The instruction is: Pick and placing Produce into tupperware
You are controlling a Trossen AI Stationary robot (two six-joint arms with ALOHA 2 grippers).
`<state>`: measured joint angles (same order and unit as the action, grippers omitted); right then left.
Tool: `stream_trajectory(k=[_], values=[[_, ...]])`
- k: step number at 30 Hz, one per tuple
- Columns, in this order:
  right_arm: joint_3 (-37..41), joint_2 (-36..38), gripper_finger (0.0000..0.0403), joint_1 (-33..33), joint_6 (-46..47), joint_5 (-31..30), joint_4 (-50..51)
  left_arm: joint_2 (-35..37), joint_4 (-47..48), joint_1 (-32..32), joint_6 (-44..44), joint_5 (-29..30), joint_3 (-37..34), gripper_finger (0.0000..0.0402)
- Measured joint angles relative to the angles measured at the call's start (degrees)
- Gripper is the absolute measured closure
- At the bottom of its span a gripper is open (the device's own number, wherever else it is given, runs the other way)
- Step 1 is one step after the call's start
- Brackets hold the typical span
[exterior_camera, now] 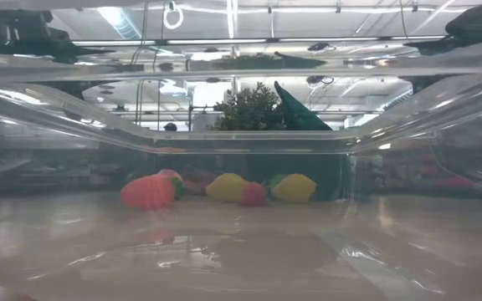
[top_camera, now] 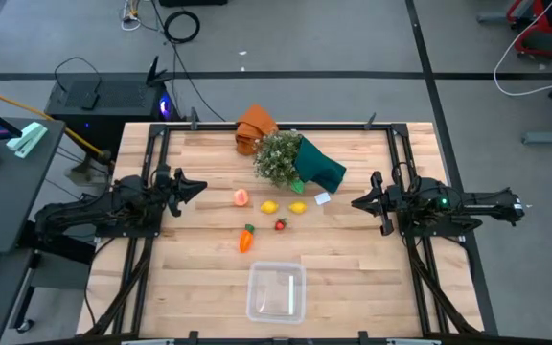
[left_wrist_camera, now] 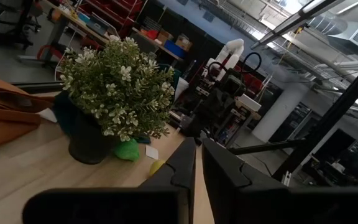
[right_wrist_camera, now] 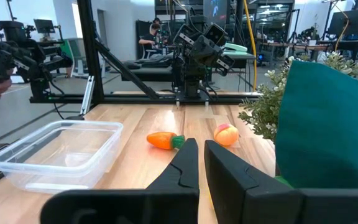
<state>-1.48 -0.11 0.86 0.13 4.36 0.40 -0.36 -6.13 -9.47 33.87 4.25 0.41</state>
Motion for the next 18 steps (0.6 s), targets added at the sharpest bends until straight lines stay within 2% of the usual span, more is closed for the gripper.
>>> stream_trajectory(k=[6,14,18], values=[[0.00,0.00,0.0403,0.00,5.51,0.00,0.00,0.00,0.02,0.00,-1.89,0.00,0.01,0.0377],[0.00,-0.09,0.0403,0.00,15.19,0.00,-0.17,0.00,1.75,0.00,-30.54,0.88,0.00,0.0382],[-0.02,-0.09,0.0403,0.00,21.80,0.00,-0.28,0.00,3.21,0.00,-36.06,3.96,0.02,0.0389]])
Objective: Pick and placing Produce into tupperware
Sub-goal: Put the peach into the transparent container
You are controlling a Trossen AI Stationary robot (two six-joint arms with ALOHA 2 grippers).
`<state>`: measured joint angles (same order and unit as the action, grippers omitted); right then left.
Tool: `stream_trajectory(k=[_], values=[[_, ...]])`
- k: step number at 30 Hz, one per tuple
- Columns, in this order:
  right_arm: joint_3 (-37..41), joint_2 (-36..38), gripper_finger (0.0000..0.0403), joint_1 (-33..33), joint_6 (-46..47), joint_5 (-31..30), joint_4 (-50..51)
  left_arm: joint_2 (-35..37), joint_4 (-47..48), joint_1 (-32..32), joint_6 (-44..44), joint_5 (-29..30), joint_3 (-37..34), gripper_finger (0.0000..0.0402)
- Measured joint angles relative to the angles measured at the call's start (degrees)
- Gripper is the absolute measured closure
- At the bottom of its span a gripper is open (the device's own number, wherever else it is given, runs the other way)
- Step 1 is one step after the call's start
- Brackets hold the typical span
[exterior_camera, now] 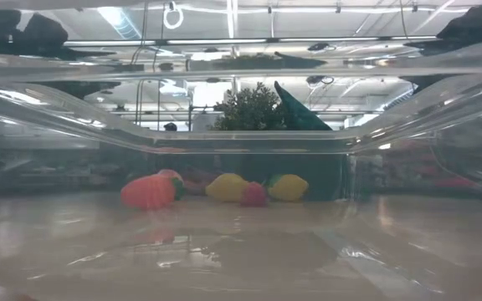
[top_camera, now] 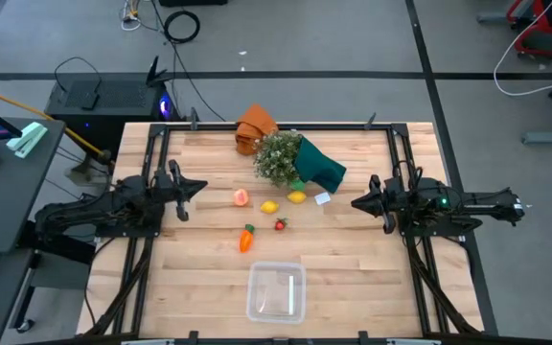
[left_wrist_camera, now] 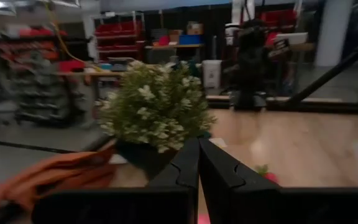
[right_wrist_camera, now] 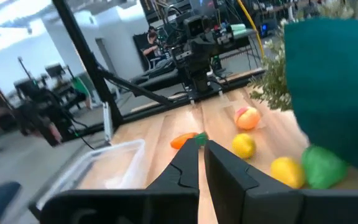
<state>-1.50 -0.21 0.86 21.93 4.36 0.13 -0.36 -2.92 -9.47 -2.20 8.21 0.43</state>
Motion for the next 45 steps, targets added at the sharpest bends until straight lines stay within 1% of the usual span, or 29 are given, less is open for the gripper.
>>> stream_trajectory(k=[3,6,11,13,15,19,21,24,26,28,30,32,37,39,41,43,45], values=[[0.02,0.00,0.0403,0.00,5.41,0.00,-0.10,0.00,0.25,-0.02,-0.05,0.32,0.00,0.0389],[0.01,0.00,0.0403,0.00,8.42,0.00,-0.10,-0.01,0.08,-0.02,0.01,0.39,0.00,0.0387],[0.02,0.00,0.0403,0.02,8.08,-1.29,-2.03,-0.02,0.24,-0.04,1.71,0.58,0.00,0.0390],[0.01,-0.01,0.0403,0.02,5.39,-1.74,-1.89,-0.02,0.36,-0.04,3.20,0.59,0.00,0.0391],[0.02,-0.20,0.0403,0.02,1.17,-4.46,-1.40,-0.02,0.44,-0.04,4.43,0.63,0.00,0.0391],[-0.11,-0.28,0.0403,0.06,-6.90,-13.31,-0.85,-0.02,0.51,-0.04,5.50,0.65,0.00,0.0383],[-0.15,-1.03,0.0403,0.35,-8.57,-16.42,-1.11,-0.03,0.56,-0.04,6.95,0.69,0.00,0.0380],[-0.15,-3.01,0.0400,1.57,-2.33,-18.84,-1.30,-0.04,0.56,-0.04,8.49,0.72,0.00,0.0378],[-0.15,-4.68,0.0393,2.37,2.49,-18.84,-1.30,-0.04,0.53,-0.04,9.09,0.74,0.00,0.0379],[-0.12,-6.34,0.0384,2.83,4.59,-18.70,-1.92,-0.04,0.06,-0.04,9.52,0.74,0.00,0.0383],[0.01,-7.88,0.0374,2.96,5.06,-18.64,-3.32,-0.04,-0.30,-0.07,12.06,1.26,-0.02,0.0388],[0.07,-9.16,0.0368,3.27,5.44,-18.60,-5.65,-0.04,-0.61,-0.07,14.62,3.03,-0.02,0.0391],[0.07,-11.21,0.0363,4.14,11.55,-18.56,-11.21,-0.07,-2.55,-0.06,18.77,6.11,-0.02,0.0390],[0.07,-11.67,0.0364,4.56,12.81,-18.56,-14.49,-0.05,-6.11,-0.06,23.16,10.00,-0.02,0.0384],[0.07,-12.09,0.0366,4.91,12.56,-19.33,-17.55,-0.04,-8.86,-0.07,27.71,15.19,-0.02,0.0380],[0.07,-12.36,0.0368,5.32,12.09,-21.52,-19.85,-0.04,-10.73,-0.07,29.60,20.29,-0.02,0.0378],[0.07,-12.44,0.0369,5.83,11.54,-23.83,-21.17,-0.02,-11.26,-0.07,30.08,23.70,-0.02,0.0379]])
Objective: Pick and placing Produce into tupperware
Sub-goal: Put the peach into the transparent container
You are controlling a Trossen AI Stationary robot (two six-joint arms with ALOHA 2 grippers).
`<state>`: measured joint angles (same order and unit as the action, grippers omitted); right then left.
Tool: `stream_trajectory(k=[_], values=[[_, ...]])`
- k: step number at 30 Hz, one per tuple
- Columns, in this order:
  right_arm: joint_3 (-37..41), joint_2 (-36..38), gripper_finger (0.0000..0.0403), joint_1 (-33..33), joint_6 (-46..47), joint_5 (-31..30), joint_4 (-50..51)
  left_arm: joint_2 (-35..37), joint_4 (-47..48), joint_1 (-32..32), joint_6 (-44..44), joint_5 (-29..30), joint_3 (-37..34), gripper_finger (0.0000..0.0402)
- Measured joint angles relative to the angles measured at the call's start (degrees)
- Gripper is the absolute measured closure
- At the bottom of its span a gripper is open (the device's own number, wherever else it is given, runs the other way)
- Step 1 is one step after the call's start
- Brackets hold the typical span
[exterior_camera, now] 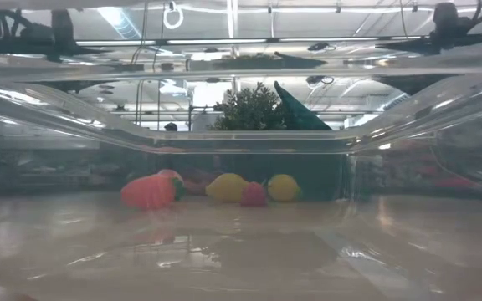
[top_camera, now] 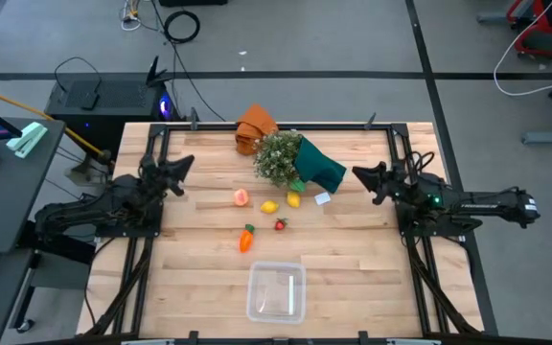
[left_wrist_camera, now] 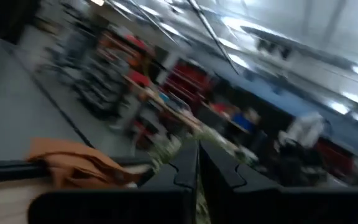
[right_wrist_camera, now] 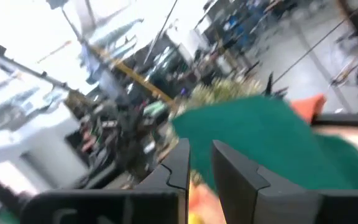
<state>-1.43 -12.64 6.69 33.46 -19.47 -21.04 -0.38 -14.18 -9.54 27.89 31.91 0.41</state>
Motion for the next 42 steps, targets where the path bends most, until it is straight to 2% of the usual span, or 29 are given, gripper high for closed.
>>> stream_trajectory(k=[5,10,14,18,24,28,32,37,42], values=[[0.00,-0.02,0.0369,1.27,2.33,-2.22,-5.23,-0.02,-2.69,0.00,4.27,2.49,0.01,0.0386],[-0.04,-0.02,0.0369,1.95,3.40,-2.16,-9.90,-0.02,-9.55,0.00,3.40,-4.71,0.12,0.0387],[-1.79,-1.00,0.0369,1.95,2.86,-1.49,-9.69,-1.38,-9.04,0.00,2.32,-7.35,3.07,0.0386],[-7.36,-5.22,0.0369,1.93,-0.92,0.33,-9.07,-6.12,-7.29,0.00,-2.02,-9.27,8.41,0.0389],[-20.08,-16.85,0.0369,1.93,-3.00,5.16,0.58,-17.85,0.65,0.00,-4.83,-13.11,17.98,0.0383],[-29.23,-24.40,0.0369,1.93,-2.06,8.85,8.50,-25.13,1.97,0.02,-4.24,-15.34,24.90,0.0382],[-37.06,-30.17,0.0369,1.93,-6.22,14.30,15.28,-31.16,8.07,0.00,-5.27,-17.97,31.79,0.0388],[-44.95,-34.63,0.0368,1.93,-11.81,19.28,22.99,-37.28,11.10,0.04,-10.33,-23.99,38.80,0.0387],[-50.07,-36.10,0.0371,1.93,-17.14,20.07,33.66,-40.75,14.44,0.00,-15.06,-24.72,42.46,0.0381]])
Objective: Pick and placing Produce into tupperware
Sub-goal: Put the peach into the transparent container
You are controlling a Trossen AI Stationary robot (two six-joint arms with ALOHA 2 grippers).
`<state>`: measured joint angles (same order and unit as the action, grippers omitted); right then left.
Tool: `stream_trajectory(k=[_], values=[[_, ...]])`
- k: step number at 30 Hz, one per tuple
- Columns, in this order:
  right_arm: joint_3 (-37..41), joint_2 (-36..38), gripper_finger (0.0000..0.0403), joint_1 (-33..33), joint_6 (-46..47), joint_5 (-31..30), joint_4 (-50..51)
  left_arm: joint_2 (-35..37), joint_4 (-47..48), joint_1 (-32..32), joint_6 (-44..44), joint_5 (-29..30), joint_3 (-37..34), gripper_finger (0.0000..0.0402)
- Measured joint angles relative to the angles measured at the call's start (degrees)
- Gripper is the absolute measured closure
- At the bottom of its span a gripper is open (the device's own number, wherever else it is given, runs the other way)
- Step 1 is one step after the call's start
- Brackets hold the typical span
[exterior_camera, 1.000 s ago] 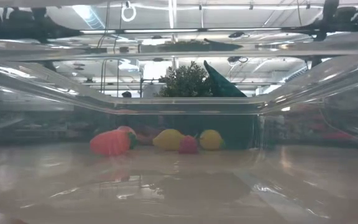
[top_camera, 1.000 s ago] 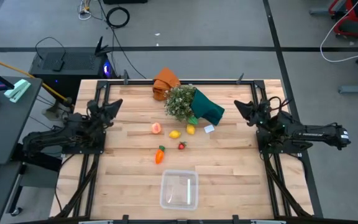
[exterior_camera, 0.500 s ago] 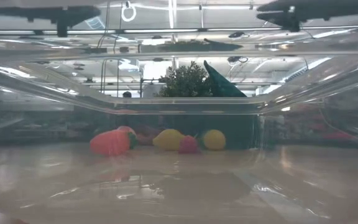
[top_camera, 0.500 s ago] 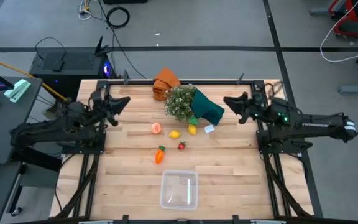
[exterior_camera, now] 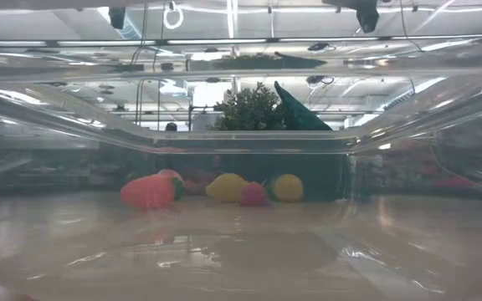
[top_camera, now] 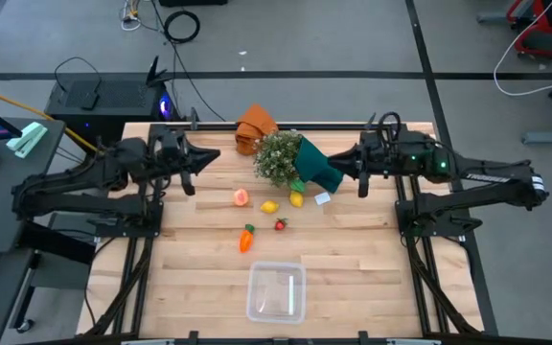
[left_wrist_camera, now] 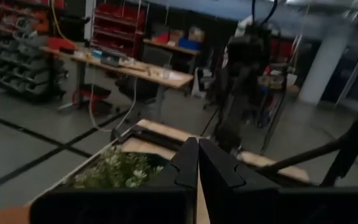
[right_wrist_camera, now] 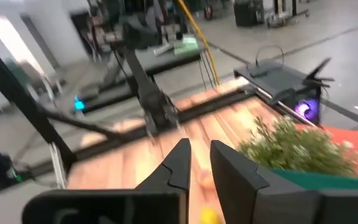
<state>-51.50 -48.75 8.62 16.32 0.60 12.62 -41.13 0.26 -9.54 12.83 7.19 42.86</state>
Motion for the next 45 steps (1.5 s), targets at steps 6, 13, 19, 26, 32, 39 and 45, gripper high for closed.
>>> stream_trajectory(k=[6,13,19,26,32,39,45], values=[[-1.45,0.06,0.0375,-0.20,1.50,0.00,8.83,-1.16,5.19,0.02,5.44,-0.03,0.47,0.0388],[-1.45,-0.07,0.0367,-0.13,4.41,-0.67,8.56,-3.08,8.26,0.19,20.98,-0.21,0.52,0.0385],[-1.47,-0.72,0.0349,-0.06,5.50,-6.16,8.44,-8.64,11.69,0.22,28.13,-5.80,0.49,0.0385],[-1.47,-1.06,0.0334,0.24,5.70,-6.14,8.55,-16.93,11.74,0.22,30.56,-8.74,4.63,0.0395],[-1.47,-1.03,0.0331,0.24,6.09,-6.13,8.61,-24.86,24.96,0.22,25.07,-6.96,16.51,0.0391],[-1.47,-1.03,0.0331,0.26,6.07,-6.14,9.04,-33.69,39.85,0.27,29.78,-3.99,26.14,0.0392],[-1.47,-1.03,0.0331,0.26,6.05,-6.14,12.20,-39.04,42.23,1.59,36.35,-4.01,26.17,0.0380]])
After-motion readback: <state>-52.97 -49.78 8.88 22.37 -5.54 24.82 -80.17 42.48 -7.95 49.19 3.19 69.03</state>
